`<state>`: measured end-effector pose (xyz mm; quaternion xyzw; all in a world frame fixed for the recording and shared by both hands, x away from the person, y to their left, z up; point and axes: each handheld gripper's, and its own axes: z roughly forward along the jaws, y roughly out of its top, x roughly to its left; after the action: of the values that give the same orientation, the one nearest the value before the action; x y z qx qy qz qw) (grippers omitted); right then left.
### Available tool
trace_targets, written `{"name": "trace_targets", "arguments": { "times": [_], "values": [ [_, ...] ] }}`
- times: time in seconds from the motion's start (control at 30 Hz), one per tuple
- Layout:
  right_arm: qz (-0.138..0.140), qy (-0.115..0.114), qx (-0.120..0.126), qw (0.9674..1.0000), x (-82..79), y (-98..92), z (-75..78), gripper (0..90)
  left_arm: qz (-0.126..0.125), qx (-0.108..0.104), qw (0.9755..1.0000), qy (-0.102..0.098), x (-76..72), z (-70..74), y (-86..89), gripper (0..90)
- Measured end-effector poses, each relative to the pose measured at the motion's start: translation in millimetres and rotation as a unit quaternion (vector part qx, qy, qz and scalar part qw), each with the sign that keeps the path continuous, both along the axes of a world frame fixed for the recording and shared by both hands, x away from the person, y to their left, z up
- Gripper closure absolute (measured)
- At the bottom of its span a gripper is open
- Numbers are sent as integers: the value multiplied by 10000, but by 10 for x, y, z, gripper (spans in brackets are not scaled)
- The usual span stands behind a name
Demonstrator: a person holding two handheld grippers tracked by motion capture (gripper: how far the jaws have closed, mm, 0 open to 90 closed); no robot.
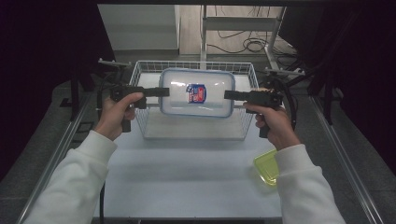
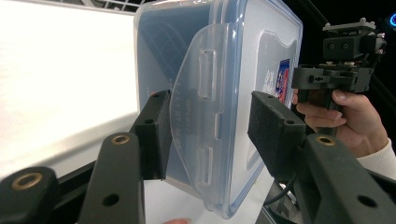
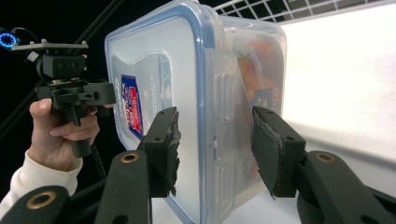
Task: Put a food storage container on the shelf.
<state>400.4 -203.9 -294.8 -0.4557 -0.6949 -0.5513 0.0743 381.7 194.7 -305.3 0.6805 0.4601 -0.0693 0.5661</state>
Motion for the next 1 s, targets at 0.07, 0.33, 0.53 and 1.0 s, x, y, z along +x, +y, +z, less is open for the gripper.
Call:
{"name": "trace_targets", "arguments": {
  "times": [0.07, 0.33, 0.53, 1.0],
  "values": [
    [3, 26, -2, 10000, 69, 13, 18, 528, 17, -25, 10000, 17, 74, 8, 16, 507],
    [-18, 32, -136, 9999, 394, 97, 123, 526, 75, -101, 9999, 107, 354, 5, 79, 504],
    [-51, 170, -130, 9998, 568, 136, 94, 524, 131, -117, 9995, 248, 490, -47, 109, 504],
    [-140, 524, -58, 9985, 734, 162, -48, 519, 246, -170, 9980, 564, 644, -139, 116, 497]
  ]
}}
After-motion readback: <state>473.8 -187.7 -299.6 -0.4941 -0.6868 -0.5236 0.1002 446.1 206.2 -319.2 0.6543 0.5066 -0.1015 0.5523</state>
